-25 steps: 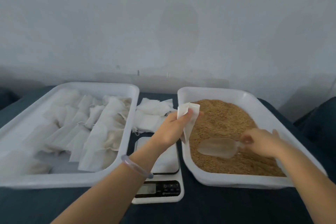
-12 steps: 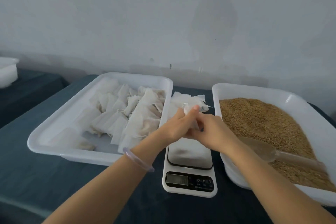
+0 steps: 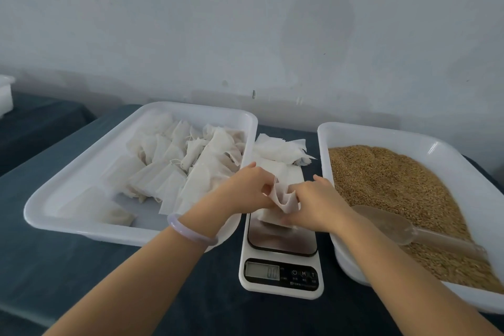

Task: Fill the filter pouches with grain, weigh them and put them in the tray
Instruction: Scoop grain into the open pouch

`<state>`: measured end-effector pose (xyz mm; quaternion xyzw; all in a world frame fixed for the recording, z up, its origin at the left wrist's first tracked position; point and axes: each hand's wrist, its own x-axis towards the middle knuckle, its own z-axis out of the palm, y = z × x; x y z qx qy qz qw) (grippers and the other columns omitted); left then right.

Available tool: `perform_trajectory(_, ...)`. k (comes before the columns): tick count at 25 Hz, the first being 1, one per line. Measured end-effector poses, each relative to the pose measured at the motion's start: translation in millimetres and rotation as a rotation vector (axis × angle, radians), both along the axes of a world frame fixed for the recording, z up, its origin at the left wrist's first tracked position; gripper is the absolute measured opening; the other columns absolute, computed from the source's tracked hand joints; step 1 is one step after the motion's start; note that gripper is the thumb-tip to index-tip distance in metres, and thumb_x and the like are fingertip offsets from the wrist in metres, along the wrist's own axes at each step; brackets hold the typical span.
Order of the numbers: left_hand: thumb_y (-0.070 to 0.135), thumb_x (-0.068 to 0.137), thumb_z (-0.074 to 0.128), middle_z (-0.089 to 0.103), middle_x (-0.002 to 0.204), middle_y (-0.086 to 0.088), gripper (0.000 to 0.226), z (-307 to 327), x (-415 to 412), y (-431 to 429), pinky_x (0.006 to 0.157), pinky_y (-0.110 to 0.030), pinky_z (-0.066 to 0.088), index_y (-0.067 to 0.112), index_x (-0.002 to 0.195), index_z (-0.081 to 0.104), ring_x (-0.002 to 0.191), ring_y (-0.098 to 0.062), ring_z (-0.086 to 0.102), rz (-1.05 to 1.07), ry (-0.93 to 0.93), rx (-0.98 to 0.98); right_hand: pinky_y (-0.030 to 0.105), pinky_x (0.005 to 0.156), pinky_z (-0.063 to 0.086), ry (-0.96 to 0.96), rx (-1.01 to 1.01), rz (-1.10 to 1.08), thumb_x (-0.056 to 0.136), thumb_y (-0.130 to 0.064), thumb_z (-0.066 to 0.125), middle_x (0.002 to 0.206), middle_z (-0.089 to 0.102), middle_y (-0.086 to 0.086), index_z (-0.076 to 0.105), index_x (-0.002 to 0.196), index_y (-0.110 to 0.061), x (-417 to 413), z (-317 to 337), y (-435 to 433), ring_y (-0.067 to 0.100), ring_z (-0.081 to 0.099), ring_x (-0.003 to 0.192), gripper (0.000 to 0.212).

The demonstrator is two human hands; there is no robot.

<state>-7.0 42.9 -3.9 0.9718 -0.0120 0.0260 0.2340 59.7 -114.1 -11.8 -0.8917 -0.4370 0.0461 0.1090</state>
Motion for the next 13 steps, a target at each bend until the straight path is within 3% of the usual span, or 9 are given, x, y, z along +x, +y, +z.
perform_trajectory(3,0.032,0.074,0.075,0.048,0.065,-0.003,0.037,-2.4,3.4,0.7,0.109,-0.029,0.020,-0.001,0.078,0.061,0.064,-0.018,0.045,0.003,-0.001,0.020,0.025,0.082,0.034,0.032,0.119,0.025,0.070,-0.054,0.060,0.056,0.054,-0.013,0.049,0.057,-0.033,0.1,3.5,-3.8,0.009,0.046,0.061,0.027)
perform_trajectory(5,0.033,0.077,0.071,0.053,0.066,-0.003,0.032,-3.2,3.3,-2.5,0.113,-0.026,0.013,0.001,0.077,0.064,0.066,-0.021,0.050,-0.025,-0.011,0.086,0.017,0.062,0.028,0.012,0.125,0.039,0.066,-0.054,0.060,0.056,0.050,-0.012,0.055,0.064,-0.028,0.3,5.2,-6.4,0.006,0.043,0.057,0.027)
perform_trajectory(7,0.030,0.079,0.070,0.053,0.062,0.000,0.026,-1.9,0.8,-2.7,0.113,-0.023,0.011,0.004,0.075,0.066,0.066,-0.020,0.051,-0.009,-0.052,0.064,0.018,0.053,0.027,-0.023,0.122,0.020,0.071,-0.042,0.064,0.063,0.056,-0.007,0.064,0.078,-0.019,2.9,4.1,-7.4,0.010,0.047,0.063,0.023)
perform_trajectory(9,0.028,0.081,0.069,0.063,0.068,-0.001,0.021,-1.3,-0.8,-1.0,0.112,-0.021,0.008,0.007,0.080,0.070,0.068,-0.018,0.054,0.006,-0.072,0.057,0.026,0.058,0.027,-0.074,0.101,0.021,0.076,-0.033,0.060,0.060,0.054,-0.005,0.067,0.078,-0.019,3.6,1.6,-6.8,0.013,0.046,0.063,0.016)
perform_trajectory(11,0.028,0.084,0.064,0.067,0.077,-0.006,0.021,-0.8,-0.2,-1.6,0.112,-0.022,0.009,0.008,0.080,0.071,0.070,-0.017,0.054,-0.013,-0.035,0.145,0.024,0.068,0.026,-0.130,0.041,0.043,0.080,-0.034,0.054,0.066,0.060,-0.006,0.070,0.082,-0.027,1.0,-1.0,-3.7,0.015,0.049,0.067,0.018)
perform_trajectory(13,0.028,0.086,0.058,0.064,0.076,-0.006,0.023,-2.1,2.1,-6.1,0.103,-0.028,0.029,0.010,0.074,0.066,0.075,-0.022,0.055,-0.035,0.015,0.273,0.025,0.071,0.027,-0.141,-0.025,0.046,0.082,-0.035,0.049,0.073,0.064,-0.006,0.067,0.076,-0.030,-0.5,-1.1,-0.8,0.017,0.053,0.070,0.019)
